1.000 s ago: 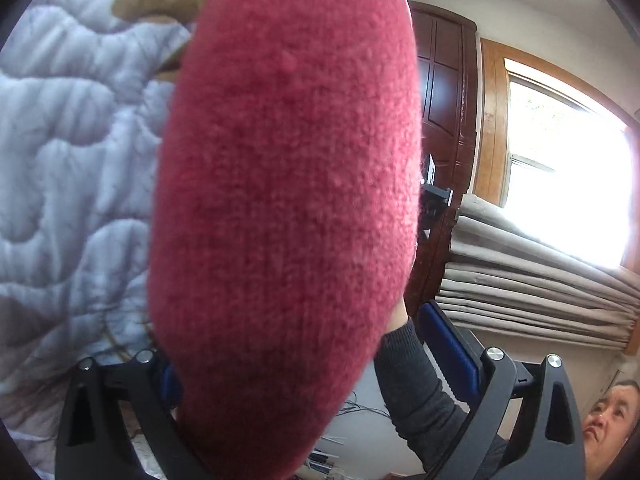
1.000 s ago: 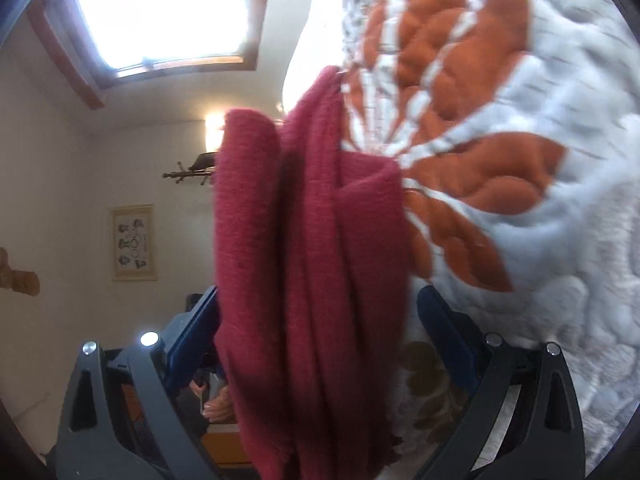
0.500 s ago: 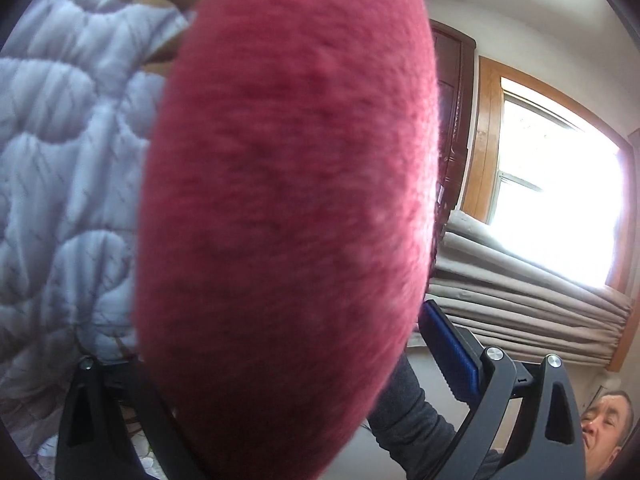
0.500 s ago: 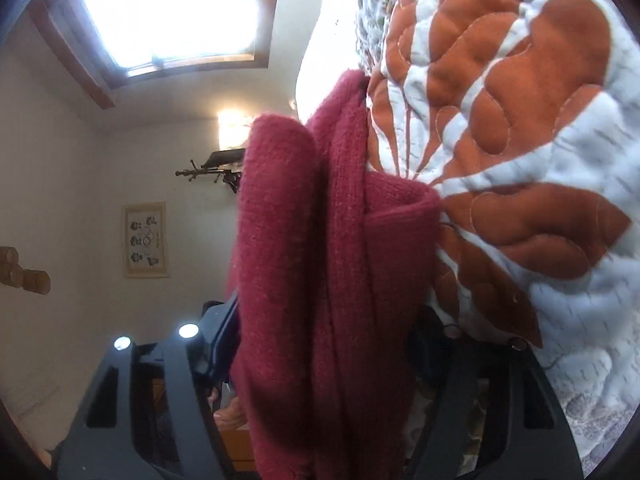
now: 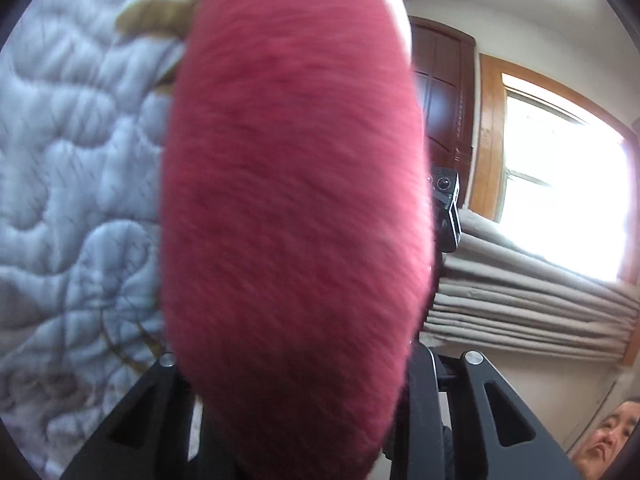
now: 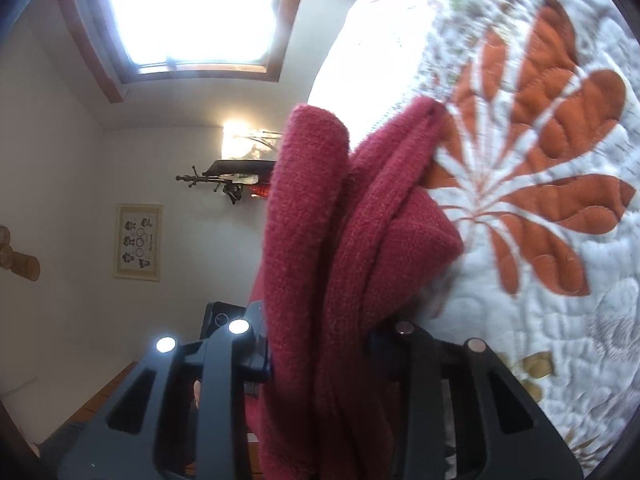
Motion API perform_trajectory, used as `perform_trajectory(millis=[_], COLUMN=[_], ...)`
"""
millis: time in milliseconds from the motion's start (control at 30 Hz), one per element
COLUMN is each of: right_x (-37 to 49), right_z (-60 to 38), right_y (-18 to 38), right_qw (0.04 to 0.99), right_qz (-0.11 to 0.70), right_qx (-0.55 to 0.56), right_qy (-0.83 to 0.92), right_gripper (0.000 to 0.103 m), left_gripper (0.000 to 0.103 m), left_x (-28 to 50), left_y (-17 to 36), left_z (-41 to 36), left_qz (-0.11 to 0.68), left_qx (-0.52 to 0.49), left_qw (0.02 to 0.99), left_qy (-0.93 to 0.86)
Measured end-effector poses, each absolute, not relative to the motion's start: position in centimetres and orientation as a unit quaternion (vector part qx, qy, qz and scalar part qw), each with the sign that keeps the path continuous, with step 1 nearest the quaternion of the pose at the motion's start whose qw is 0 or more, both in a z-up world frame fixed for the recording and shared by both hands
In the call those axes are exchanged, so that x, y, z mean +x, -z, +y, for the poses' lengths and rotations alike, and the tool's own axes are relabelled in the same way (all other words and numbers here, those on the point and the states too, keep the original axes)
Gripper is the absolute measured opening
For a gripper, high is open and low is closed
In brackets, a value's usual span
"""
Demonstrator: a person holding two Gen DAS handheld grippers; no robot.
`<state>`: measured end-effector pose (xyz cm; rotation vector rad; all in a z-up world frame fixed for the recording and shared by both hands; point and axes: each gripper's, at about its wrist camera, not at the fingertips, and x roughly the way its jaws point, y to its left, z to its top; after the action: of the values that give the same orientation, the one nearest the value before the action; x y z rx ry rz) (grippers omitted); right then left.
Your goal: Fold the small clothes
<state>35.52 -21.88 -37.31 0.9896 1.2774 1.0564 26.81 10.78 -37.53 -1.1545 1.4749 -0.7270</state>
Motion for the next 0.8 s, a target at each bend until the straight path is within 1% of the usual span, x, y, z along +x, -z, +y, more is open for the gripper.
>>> perform_trajectory(millis=[200, 300, 400, 433, 467, 500, 533, 567, 600, 633, 700, 733, 800], right_x=[32.9, 30.5, 28.5, 27.9, 27.4, 26.9, 26.3, 25.7, 25.3, 25.0, 24.5, 24.3, 24.2], right_z=[-17.0, -12.6, -8.0, -6.5, -5.4, -4.8, -4.8, -5.2, -5.7, -6.7, -8.6, -9.6, -10.2], right_y=[31.4, 30.2, 31.4, 32.5, 33.5, 34.5, 35.2, 35.2, 34.4, 33.2, 31.4, 30.0, 28.1], right_qw=[0.570, 0.563, 0.563, 0.563, 0.572, 0.575, 0.578, 0.581, 0.588, 0.602, 0.630, 0.649, 0.673], right_qz=[0.512, 0.514, 0.542, 0.558, 0.573, 0.591, 0.605, 0.602, 0.600, 0.594, 0.575, 0.566, 0.546], right_qx=[0.408, 0.385, 0.348, 0.334, 0.313, 0.300, 0.295, 0.299, 0.298, 0.296, 0.295, 0.290, 0.281], right_qy=[-0.495, -0.519, -0.518, -0.510, -0.497, -0.479, -0.462, -0.459, -0.452, -0.444, -0.431, -0.418, -0.412], right_gripper=[0.031, 0.032, 0.033, 0.035, 0.038, 0.049, 0.055, 0.056, 0.063, 0.073, 0.074, 0.073, 0.072], left_gripper=[0.030, 0.030, 0.031, 0.031, 0.034, 0.039, 0.044, 0.050, 0.050, 0.052, 0.069, 0.070, 0.071], left_x=[24.7, 22.2, 18.1, 16.8, 15.8, 14.4, 13.9, 13.3, 12.8, 12.5, 12.0, 11.6, 10.7], left_y=[31.2, 28.8, 29.8, 30.9, 32.6, 34.0, 36.0, 37.9, 38.8, 38.8, 37.0, 35.8, 33.4], left_z=[14.3, 16.8, 19.9, 20.5, 20.9, 21.7, 22.4, 22.8, 23.4, 23.6, 24.0, 24.4, 25.5], left_qz=[0.598, 0.582, 0.569, 0.571, 0.574, 0.579, 0.589, 0.597, 0.587, 0.577, 0.565, 0.559, 0.550], left_qx=[-0.451, -0.439, -0.433, -0.426, -0.436, -0.444, -0.448, -0.461, -0.487, -0.503, -0.490, -0.482, -0.458], left_qw=[0.571, 0.598, 0.626, 0.633, 0.628, 0.623, 0.619, 0.609, 0.596, 0.591, 0.609, 0.621, 0.653], left_qy=[0.337, 0.333, 0.312, 0.303, 0.292, 0.280, 0.262, 0.246, 0.250, 0.255, 0.263, 0.264, 0.249])
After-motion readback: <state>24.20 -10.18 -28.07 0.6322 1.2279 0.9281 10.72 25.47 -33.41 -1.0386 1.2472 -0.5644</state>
